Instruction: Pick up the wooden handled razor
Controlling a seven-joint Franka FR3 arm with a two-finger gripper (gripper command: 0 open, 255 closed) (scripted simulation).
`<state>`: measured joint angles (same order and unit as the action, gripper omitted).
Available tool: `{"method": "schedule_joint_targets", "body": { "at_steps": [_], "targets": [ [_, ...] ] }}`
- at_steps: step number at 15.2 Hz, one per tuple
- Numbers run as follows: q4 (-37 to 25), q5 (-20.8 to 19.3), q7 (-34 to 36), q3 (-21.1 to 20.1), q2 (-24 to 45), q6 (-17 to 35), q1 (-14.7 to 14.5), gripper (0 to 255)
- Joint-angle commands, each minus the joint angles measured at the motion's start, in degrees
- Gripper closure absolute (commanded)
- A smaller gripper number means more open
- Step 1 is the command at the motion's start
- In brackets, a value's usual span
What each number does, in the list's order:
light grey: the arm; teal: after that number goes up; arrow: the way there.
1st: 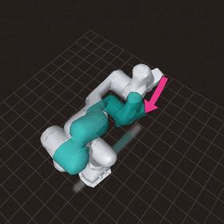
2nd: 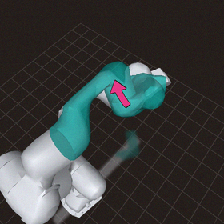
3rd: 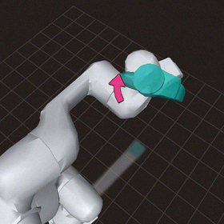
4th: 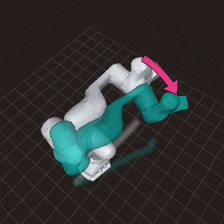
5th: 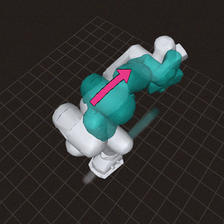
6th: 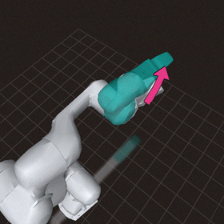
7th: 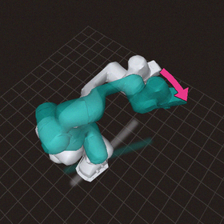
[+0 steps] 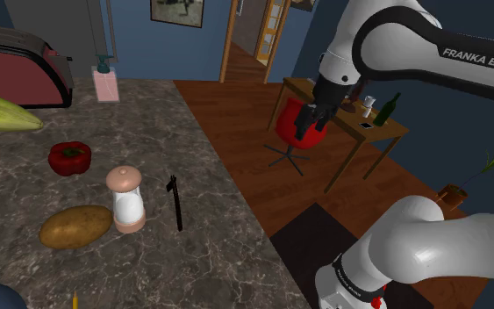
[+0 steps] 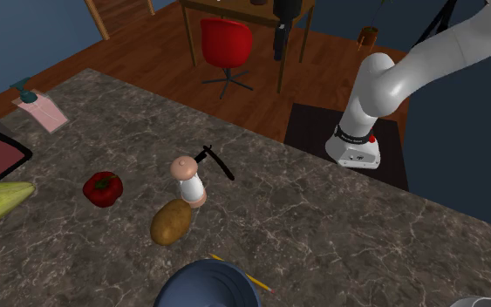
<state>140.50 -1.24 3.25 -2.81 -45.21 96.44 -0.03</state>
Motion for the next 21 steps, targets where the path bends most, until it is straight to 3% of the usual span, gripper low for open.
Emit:
{"method": "schedule_joint_targets", "body": {
  "at_steps": [1,12,21],
  "targets": [
    [0.00,0.00,0.00,0.00,0.00,0.00,0.00,0],
    [-1.28,7.44,13.67,-11.33,12.89,13.08,-3.75,0],
    [-8.88,7.62,25.40,-20.28,28.48,22.76,-4.68,0]
  ]
}}
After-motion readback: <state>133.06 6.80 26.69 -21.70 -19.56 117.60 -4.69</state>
